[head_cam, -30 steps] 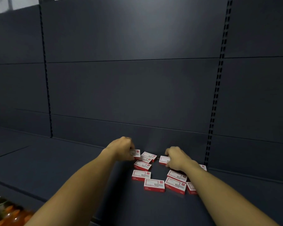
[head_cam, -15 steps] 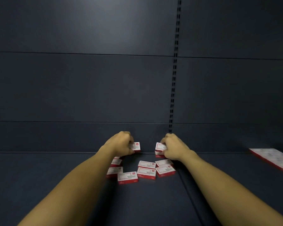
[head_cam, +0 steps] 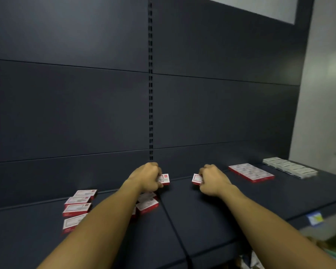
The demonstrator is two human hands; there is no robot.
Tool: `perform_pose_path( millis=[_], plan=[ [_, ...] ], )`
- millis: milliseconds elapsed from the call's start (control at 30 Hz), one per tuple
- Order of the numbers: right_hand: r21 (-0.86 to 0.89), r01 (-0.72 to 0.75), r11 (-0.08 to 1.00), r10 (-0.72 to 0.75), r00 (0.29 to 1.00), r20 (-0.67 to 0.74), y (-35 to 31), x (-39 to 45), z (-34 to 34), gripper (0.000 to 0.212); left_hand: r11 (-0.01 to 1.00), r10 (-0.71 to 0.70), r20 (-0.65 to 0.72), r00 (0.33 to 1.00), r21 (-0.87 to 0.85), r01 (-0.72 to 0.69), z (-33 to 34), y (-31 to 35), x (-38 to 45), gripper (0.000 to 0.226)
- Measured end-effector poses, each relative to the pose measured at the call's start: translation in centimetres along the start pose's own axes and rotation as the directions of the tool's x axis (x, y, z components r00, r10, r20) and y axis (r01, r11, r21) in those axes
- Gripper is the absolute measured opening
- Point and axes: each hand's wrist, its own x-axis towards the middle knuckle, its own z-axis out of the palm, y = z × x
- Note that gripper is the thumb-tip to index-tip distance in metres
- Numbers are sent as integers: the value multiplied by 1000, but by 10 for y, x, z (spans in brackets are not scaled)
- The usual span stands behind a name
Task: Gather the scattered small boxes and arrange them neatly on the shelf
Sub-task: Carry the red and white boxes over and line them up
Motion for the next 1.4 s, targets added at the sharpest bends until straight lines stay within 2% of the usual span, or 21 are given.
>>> perform_pose_path(
  millis=[233,400,633,967,1400],
  plan=[
    [-18,-162,987,162,987,-13,82,-38,-27,34,995,100,12,995,16,-100,7,71,29,36],
    [3,-223,975,223,975,-21,136,-69,-41,34,990,137,10,991,35,-137,17,121,40,35],
    [0,-213,977,213,977,-20,201,-108,-60,26,989,143,5,990,45,-143,26,194,48,35],
    [10,-190,982,190,982,-15,272,-154,-79,33,989,137,-11,991,62,-136,34,288,53,35],
    [26,-170,985,171,984,-59,340,-164,-77,33,992,124,-20,992,39,-123,43,345,85,35]
  ],
)
